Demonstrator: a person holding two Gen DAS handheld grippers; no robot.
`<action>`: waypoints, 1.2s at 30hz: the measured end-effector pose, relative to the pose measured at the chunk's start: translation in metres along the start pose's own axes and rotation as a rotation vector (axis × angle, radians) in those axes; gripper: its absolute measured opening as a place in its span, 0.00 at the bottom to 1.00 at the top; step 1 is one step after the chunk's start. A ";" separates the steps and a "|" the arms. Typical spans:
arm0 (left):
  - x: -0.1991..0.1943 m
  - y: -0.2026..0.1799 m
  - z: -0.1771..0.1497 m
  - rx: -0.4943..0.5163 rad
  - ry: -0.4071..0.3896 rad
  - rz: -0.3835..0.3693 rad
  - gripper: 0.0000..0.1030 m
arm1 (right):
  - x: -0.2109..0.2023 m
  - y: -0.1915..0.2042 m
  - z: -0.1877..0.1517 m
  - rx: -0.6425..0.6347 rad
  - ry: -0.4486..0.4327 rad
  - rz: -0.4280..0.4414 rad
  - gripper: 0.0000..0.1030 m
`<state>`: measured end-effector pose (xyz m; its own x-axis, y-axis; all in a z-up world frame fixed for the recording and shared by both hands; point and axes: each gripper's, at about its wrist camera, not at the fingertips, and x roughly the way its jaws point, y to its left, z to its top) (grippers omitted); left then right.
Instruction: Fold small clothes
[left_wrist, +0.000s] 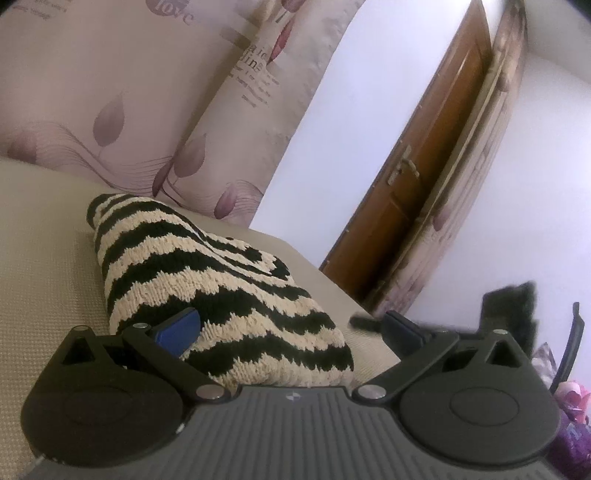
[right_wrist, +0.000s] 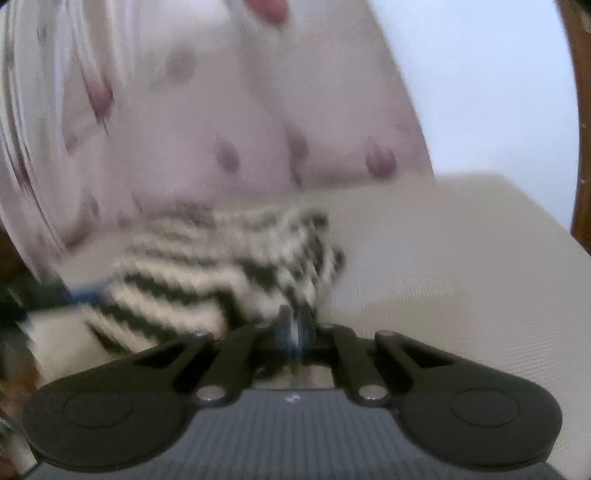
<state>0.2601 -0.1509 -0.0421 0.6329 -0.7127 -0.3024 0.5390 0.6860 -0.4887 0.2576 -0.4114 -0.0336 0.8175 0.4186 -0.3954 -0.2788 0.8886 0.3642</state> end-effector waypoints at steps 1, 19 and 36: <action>0.000 0.001 0.000 -0.005 -0.001 -0.001 1.00 | -0.002 0.001 0.005 0.032 -0.014 0.038 0.05; 0.019 -0.030 0.005 0.144 0.103 0.190 1.00 | 0.016 0.017 0.014 -0.115 0.060 -0.052 0.01; 0.027 -0.037 0.004 0.197 0.127 0.241 1.00 | 0.046 0.050 -0.009 -0.099 0.138 0.058 0.34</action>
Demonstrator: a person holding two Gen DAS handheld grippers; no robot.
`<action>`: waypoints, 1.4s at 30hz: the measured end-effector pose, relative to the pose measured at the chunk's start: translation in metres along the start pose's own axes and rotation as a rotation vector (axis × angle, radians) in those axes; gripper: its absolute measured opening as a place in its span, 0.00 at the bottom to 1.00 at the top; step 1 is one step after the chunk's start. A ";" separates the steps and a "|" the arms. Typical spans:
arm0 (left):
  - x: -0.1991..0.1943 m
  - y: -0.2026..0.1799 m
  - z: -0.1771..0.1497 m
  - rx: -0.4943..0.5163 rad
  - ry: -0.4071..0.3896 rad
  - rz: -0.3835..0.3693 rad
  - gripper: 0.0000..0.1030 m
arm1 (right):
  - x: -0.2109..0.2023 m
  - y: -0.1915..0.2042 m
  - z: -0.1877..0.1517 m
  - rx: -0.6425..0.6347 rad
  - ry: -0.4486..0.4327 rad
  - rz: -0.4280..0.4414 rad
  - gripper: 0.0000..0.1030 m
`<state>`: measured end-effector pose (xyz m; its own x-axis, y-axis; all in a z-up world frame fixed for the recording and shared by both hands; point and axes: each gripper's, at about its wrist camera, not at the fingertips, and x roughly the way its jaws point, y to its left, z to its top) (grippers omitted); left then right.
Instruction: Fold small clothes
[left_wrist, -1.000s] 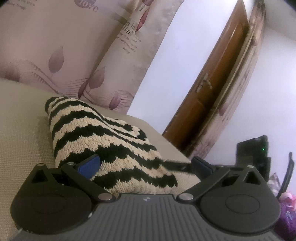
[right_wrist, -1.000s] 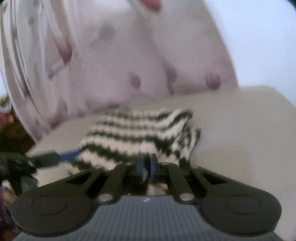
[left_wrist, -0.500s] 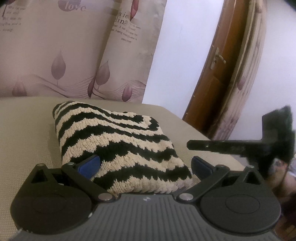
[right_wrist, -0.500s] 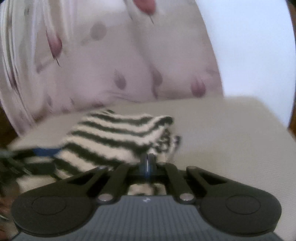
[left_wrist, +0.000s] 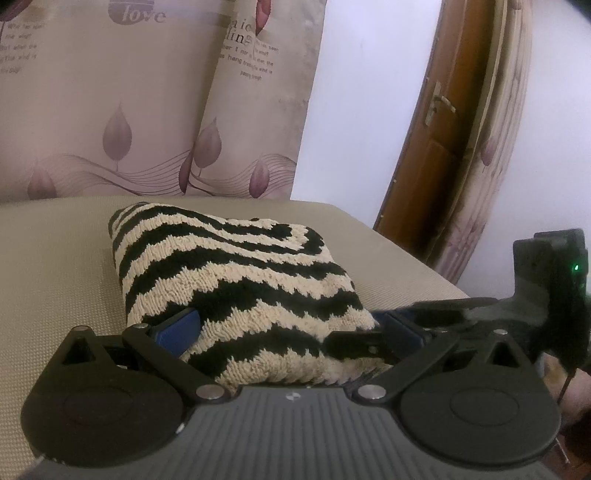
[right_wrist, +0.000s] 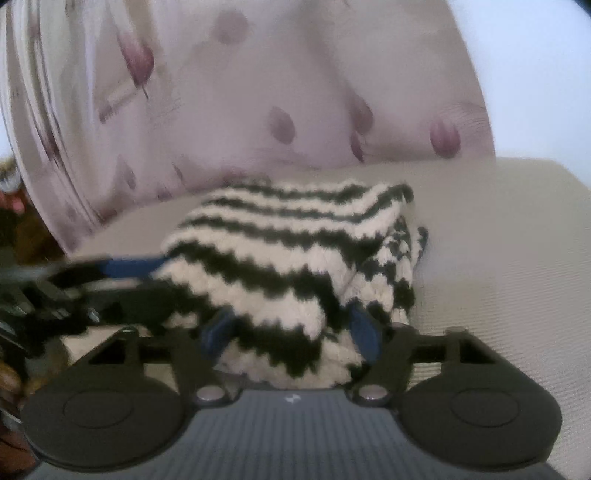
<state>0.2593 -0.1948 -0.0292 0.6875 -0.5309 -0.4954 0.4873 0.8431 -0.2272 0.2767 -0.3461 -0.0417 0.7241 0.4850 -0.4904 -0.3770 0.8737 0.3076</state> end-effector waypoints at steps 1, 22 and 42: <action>0.000 -0.001 0.000 0.003 0.001 0.002 1.00 | 0.003 0.002 -0.001 -0.025 0.016 -0.013 0.29; -0.017 0.082 0.032 -0.289 -0.004 0.019 1.00 | -0.028 -0.045 0.022 0.140 -0.057 0.043 0.86; 0.095 0.155 0.027 -0.439 0.211 -0.352 0.99 | 0.085 -0.114 0.048 0.365 0.136 0.357 1.00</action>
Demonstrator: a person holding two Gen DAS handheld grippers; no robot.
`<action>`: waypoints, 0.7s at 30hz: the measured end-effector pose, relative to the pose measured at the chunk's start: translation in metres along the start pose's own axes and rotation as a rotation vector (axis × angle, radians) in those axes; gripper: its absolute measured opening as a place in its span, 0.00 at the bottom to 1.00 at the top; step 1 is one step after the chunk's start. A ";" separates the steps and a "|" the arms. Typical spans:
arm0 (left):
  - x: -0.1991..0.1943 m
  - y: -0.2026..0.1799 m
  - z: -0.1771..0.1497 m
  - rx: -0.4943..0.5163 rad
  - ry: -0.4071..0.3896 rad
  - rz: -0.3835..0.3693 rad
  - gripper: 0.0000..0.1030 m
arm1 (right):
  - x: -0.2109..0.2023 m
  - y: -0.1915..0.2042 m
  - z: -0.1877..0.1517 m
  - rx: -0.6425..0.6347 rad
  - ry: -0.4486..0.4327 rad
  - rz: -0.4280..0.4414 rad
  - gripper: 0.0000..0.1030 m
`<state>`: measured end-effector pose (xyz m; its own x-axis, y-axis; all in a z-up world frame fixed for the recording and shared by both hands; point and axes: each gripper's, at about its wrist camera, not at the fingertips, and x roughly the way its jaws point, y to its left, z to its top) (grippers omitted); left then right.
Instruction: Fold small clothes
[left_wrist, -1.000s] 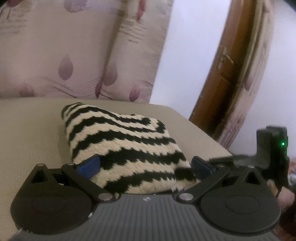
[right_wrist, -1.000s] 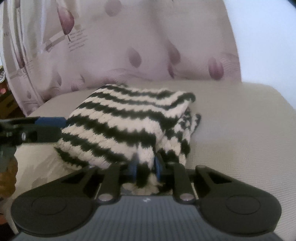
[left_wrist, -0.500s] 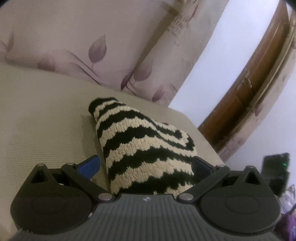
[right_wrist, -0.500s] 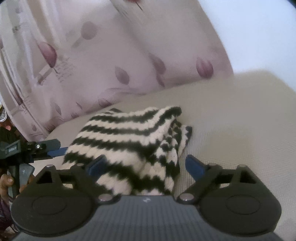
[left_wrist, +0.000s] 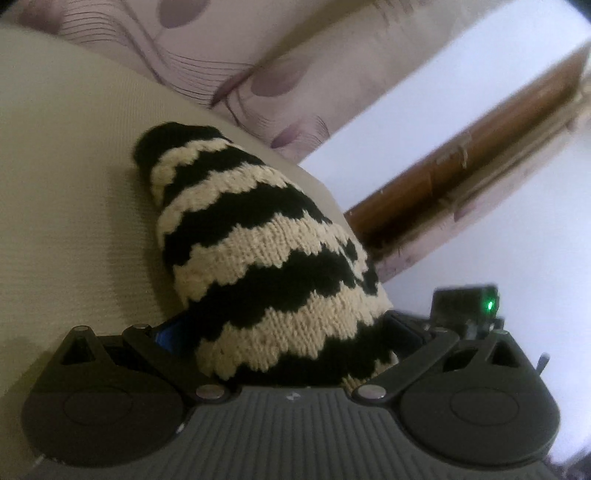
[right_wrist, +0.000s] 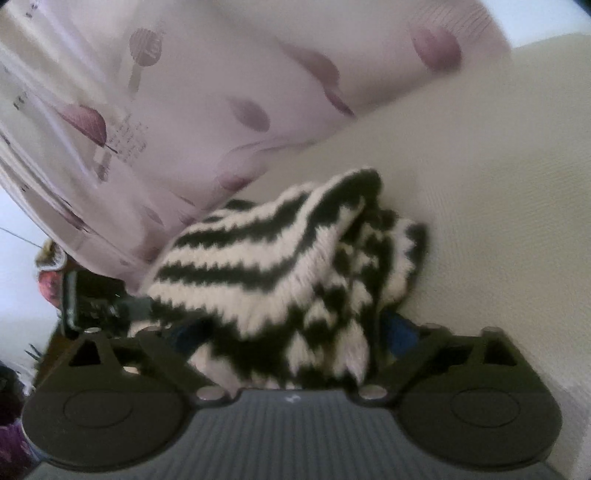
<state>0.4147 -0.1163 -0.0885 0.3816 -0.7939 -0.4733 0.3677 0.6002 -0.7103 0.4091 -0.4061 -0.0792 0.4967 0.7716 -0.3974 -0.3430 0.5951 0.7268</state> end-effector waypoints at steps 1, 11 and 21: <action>0.002 -0.002 -0.001 0.018 -0.001 0.005 0.98 | 0.004 0.001 0.000 0.001 -0.004 0.013 1.00; -0.004 -0.007 -0.014 -0.010 -0.096 0.059 0.62 | 0.013 0.029 -0.023 -0.037 -0.070 -0.025 0.59; -0.084 -0.052 -0.041 0.042 -0.158 0.129 0.61 | -0.006 0.089 -0.051 -0.005 -0.129 0.054 0.56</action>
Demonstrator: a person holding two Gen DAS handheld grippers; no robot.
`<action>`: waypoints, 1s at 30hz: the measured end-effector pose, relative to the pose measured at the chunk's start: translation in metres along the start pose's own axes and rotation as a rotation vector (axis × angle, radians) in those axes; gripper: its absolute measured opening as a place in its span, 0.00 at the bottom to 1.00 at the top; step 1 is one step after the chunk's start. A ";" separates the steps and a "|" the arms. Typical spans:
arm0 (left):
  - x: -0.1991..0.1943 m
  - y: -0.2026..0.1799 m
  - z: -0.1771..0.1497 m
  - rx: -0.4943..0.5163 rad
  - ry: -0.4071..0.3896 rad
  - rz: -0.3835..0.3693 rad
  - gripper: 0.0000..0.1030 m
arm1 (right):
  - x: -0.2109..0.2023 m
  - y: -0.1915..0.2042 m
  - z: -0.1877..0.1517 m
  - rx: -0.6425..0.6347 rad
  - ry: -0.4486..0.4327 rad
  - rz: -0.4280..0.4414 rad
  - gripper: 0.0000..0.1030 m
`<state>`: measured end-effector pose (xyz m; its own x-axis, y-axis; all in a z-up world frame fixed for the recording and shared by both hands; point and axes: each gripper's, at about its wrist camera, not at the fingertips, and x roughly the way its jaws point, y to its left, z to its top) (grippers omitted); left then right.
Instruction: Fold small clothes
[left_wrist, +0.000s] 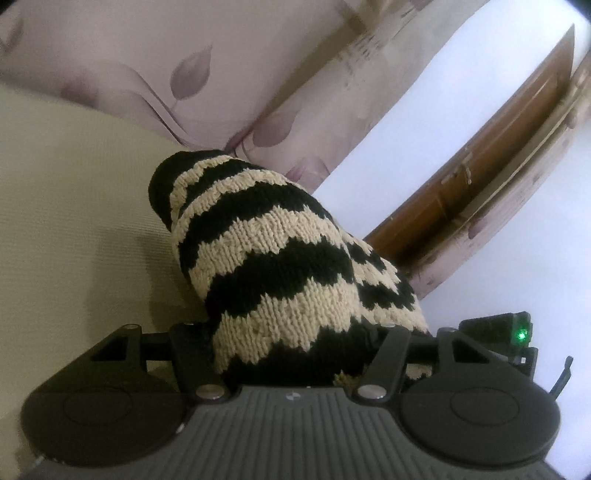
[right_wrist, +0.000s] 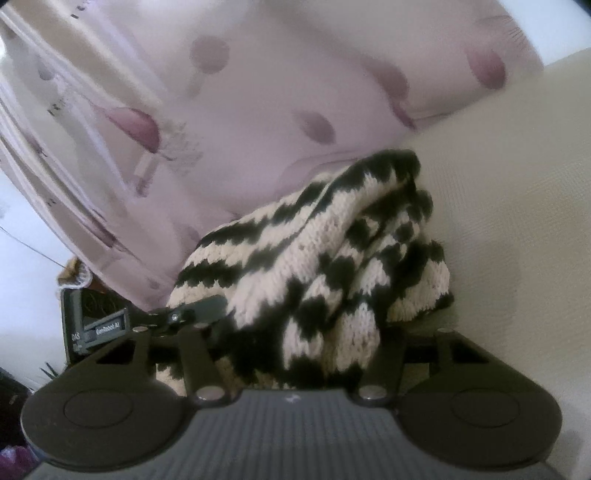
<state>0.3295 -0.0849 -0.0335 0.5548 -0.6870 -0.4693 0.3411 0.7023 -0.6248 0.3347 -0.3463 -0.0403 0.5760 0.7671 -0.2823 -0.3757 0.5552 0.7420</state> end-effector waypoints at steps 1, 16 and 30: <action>-0.012 -0.002 -0.003 0.001 -0.005 0.012 0.61 | 0.000 0.007 -0.004 0.002 -0.002 0.012 0.56; -0.159 -0.001 -0.058 0.021 -0.046 0.130 0.61 | 0.020 0.112 -0.091 -0.008 0.022 0.137 0.56; -0.183 0.027 -0.088 0.059 -0.048 0.186 0.61 | 0.044 0.128 -0.133 -0.011 0.062 0.114 0.56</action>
<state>0.1703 0.0433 -0.0192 0.6476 -0.5360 -0.5416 0.2727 0.8267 -0.4921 0.2155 -0.1989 -0.0383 0.4835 0.8434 -0.2342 -0.4440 0.4669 0.7648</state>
